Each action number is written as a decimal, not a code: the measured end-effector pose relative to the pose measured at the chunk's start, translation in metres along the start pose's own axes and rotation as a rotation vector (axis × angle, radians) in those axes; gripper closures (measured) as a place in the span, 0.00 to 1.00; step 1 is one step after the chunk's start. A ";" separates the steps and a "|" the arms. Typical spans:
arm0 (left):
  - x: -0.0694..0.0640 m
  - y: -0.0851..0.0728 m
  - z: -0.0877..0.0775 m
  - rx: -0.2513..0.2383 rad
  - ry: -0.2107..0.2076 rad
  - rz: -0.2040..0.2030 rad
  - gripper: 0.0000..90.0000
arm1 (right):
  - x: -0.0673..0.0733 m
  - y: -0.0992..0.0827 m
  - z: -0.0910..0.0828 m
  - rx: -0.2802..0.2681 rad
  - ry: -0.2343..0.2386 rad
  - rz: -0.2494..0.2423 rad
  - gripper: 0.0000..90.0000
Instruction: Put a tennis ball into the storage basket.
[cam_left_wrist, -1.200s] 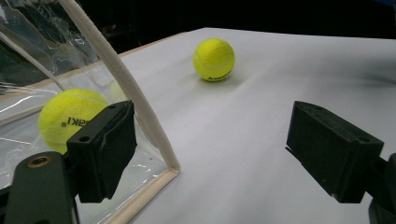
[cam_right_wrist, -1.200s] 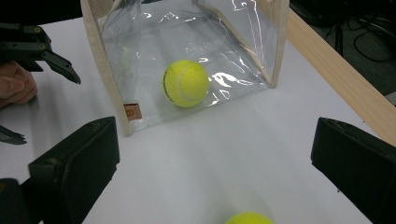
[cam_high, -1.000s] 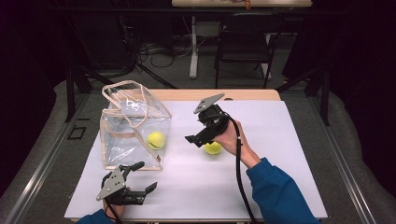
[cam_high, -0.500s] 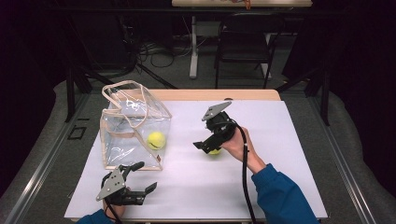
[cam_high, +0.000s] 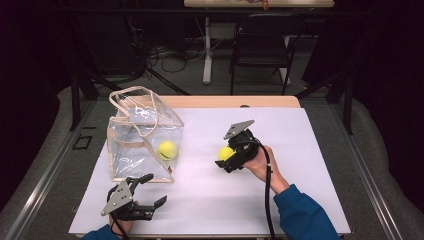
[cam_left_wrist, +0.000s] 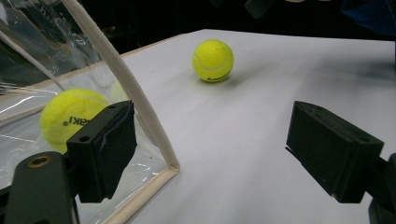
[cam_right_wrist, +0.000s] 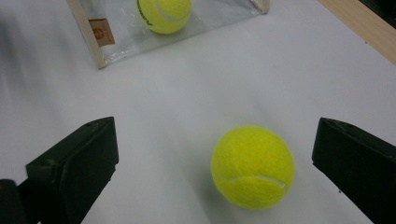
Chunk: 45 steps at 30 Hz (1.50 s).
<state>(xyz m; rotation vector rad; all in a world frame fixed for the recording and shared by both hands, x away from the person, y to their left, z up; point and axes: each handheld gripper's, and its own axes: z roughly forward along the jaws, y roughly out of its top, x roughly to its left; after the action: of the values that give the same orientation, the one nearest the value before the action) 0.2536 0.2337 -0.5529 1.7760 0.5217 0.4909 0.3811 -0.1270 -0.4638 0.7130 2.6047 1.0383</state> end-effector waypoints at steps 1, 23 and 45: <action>0.000 0.000 0.000 -0.001 -0.001 0.000 0.18 | 0.000 -0.002 0.000 0.005 -0.003 0.000 0.00; -0.002 0.002 0.001 0.005 0.001 0.011 0.18 | -0.014 -0.016 0.000 0.023 -0.052 0.035 0.00; -0.002 0.001 0.001 0.006 -0.002 0.012 0.18 | -0.026 -0.014 0.022 0.069 -0.062 0.070 0.00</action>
<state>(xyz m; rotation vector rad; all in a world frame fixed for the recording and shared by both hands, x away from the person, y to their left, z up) 0.2527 0.2310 -0.5521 1.7859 0.5118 0.4959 0.4070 -0.1370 -0.4879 0.8438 2.5904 0.9335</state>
